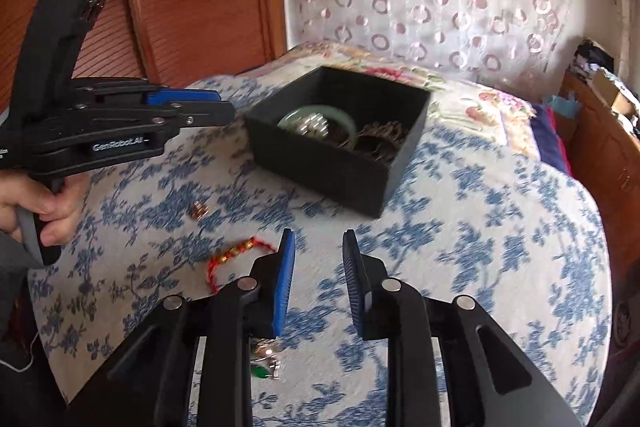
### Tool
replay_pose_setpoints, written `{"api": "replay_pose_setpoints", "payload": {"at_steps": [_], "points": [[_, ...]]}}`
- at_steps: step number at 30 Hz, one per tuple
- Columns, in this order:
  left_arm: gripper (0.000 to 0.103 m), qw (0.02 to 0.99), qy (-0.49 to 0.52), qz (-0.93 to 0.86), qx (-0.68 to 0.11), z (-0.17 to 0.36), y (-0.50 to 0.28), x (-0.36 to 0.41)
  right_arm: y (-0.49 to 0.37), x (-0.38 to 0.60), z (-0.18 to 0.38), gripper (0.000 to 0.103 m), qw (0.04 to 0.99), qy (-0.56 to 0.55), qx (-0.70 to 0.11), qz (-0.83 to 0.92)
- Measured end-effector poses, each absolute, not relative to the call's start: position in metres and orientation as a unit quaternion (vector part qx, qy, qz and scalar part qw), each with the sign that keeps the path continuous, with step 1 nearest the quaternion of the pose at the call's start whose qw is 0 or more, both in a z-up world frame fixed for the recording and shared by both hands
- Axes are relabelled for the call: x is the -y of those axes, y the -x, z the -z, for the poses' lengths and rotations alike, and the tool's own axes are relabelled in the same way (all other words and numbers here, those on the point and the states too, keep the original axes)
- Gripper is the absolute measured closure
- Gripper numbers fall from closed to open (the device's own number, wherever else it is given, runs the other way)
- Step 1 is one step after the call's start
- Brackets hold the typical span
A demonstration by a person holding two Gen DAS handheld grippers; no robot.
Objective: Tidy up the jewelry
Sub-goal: 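Grasp the red bead bracelet with the right tool while the left tool moves back, then grasp the small gold flower charm with the left tool while the right tool holds the red bracelet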
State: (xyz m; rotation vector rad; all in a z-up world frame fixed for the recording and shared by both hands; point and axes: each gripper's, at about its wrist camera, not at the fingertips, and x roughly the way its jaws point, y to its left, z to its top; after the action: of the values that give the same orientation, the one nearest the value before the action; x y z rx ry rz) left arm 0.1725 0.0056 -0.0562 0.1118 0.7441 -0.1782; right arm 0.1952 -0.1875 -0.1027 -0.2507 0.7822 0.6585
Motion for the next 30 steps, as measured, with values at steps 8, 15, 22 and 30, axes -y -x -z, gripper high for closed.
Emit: {"api": "replay_pose_setpoints", "payload": {"at_steps": [8, 15, 22, 30], "points": [[0.081, 0.915, -0.060, 0.097, -0.386, 0.073, -0.150, -0.014, -0.187, 0.163, 0.124, 0.076, 0.833, 0.158, -0.405, -0.342], [0.079, 0.910, -0.047, 0.115, -0.397, 0.085, -0.133, -0.010, -0.190, 0.161, 0.129, 0.099, 0.833, 0.172, -0.411, -0.329], [0.071, 0.905, -0.039, 0.120, -0.406, 0.095, -0.128, -0.007, -0.197, 0.187, 0.103, 0.100, 0.859, 0.115, -0.381, -0.321], [0.070, 0.900, -0.044, 0.117, -0.418, 0.105, -0.133, -0.001, -0.191, 0.200, 0.074, 0.100, 0.883, 0.105, -0.338, -0.309]]}}
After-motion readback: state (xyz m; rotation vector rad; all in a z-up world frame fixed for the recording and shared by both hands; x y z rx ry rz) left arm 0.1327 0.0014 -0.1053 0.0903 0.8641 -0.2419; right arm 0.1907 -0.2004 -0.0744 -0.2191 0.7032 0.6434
